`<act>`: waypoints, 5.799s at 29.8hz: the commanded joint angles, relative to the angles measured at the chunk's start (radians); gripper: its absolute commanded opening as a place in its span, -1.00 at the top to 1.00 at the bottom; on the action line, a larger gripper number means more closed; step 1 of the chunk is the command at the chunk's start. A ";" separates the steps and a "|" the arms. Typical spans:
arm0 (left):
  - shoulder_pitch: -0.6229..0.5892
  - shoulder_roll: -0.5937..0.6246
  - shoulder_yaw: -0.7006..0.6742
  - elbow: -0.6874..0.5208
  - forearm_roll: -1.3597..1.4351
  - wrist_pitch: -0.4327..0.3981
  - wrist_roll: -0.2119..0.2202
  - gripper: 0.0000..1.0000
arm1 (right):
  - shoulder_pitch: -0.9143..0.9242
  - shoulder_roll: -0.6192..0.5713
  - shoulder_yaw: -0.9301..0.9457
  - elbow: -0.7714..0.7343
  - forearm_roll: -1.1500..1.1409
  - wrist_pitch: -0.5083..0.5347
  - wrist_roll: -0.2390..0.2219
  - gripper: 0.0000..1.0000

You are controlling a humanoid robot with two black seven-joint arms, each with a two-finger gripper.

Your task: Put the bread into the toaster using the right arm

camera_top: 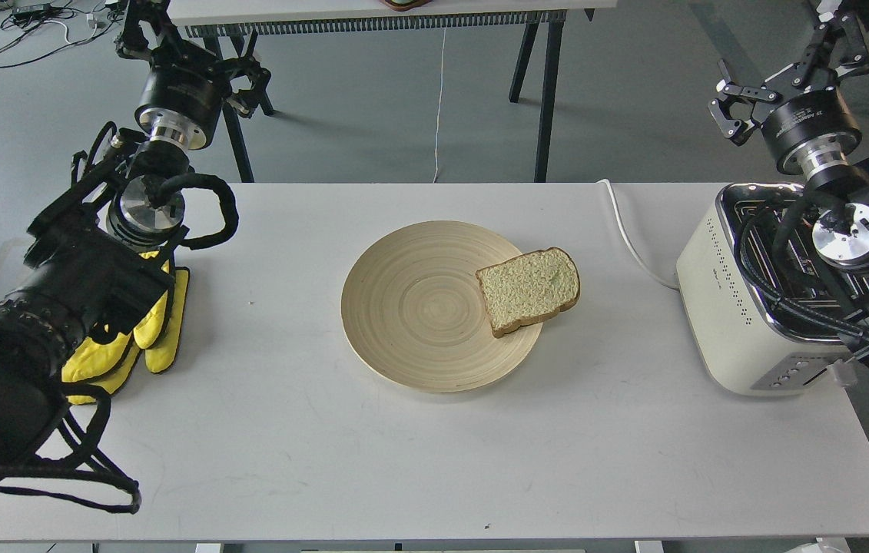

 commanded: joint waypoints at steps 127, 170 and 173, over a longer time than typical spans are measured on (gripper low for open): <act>0.003 -0.001 -0.005 0.000 -0.001 0.010 -0.005 -1.00 | 0.135 -0.918 -0.962 0.846 -1.156 -0.596 -0.188 0.98; 0.003 -0.005 -0.007 0.000 -0.002 0.008 -0.005 -1.00 | 0.068 -0.199 -0.309 0.386 -0.237 -0.545 0.047 -0.99; 0.003 -0.005 -0.008 0.000 -0.002 0.010 -0.005 -1.00 | 0.050 -0.147 -0.221 0.317 -0.138 -0.424 0.045 -0.99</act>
